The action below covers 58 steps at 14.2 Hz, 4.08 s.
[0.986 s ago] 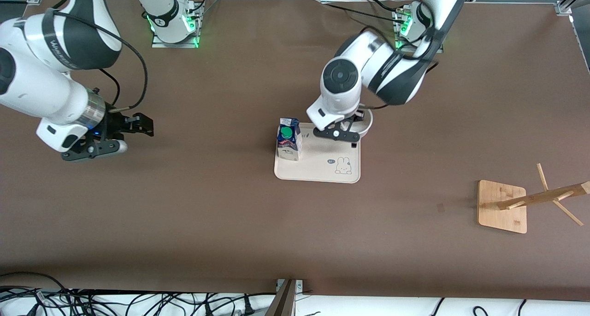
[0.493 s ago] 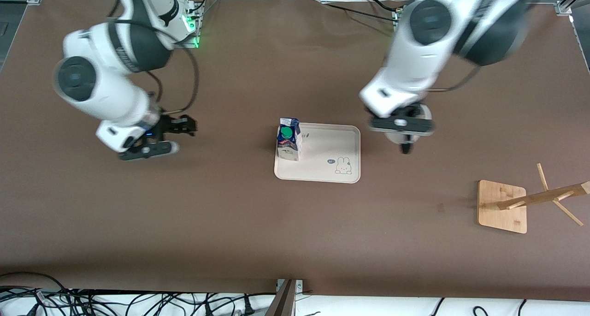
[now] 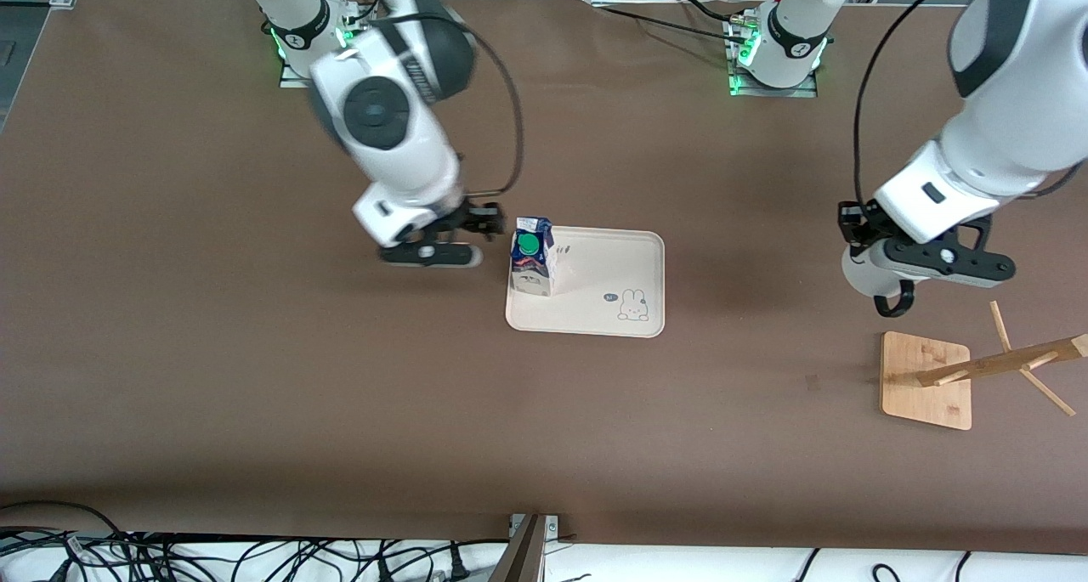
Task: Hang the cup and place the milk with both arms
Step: 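Lift the mug with the left gripper while the right gripper reaches the carton, then carry the mug to the stand while the right gripper grasps the carton, then hang the mug handle on a peg while the right gripper carries the carton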
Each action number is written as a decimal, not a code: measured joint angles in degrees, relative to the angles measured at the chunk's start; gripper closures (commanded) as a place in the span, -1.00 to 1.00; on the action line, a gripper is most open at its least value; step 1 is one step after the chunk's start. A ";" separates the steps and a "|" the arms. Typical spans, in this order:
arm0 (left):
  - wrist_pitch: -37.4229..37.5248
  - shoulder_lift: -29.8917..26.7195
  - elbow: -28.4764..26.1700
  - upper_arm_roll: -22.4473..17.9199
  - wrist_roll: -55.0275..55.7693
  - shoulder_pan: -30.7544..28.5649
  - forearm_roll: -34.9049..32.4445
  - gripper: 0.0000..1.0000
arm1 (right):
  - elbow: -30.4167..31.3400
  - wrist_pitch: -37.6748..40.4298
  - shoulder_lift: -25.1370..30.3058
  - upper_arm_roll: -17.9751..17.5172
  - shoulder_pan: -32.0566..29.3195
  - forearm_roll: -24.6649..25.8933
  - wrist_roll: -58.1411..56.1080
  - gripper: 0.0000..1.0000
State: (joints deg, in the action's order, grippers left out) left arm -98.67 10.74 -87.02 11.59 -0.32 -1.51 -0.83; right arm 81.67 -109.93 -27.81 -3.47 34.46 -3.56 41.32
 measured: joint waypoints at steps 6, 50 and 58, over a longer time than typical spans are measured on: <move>-3.06 1.48 -1.49 -5.17 -2.40 -5.00 11.17 1.00 | -4.51 -3.42 -6.40 0.37 3.37 0.01 4.60 -0.72; -10.51 9.78 1.26 -22.73 -22.24 -5.72 29.33 -1.00 | -12.04 14.31 -4.73 2.83 -16.32 1.85 -30.06 0.14; 2.74 3.77 5.42 -22.30 -19.25 1.04 19.29 -1.00 | -7.66 15.60 -4.36 6.40 -21.34 1.85 -38.91 0.14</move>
State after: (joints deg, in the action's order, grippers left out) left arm -95.92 14.51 -81.60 -10.71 -19.57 -0.47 18.47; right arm 74.01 -94.33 -32.18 2.93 13.12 -1.71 2.41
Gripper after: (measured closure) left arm 0.035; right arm 0.568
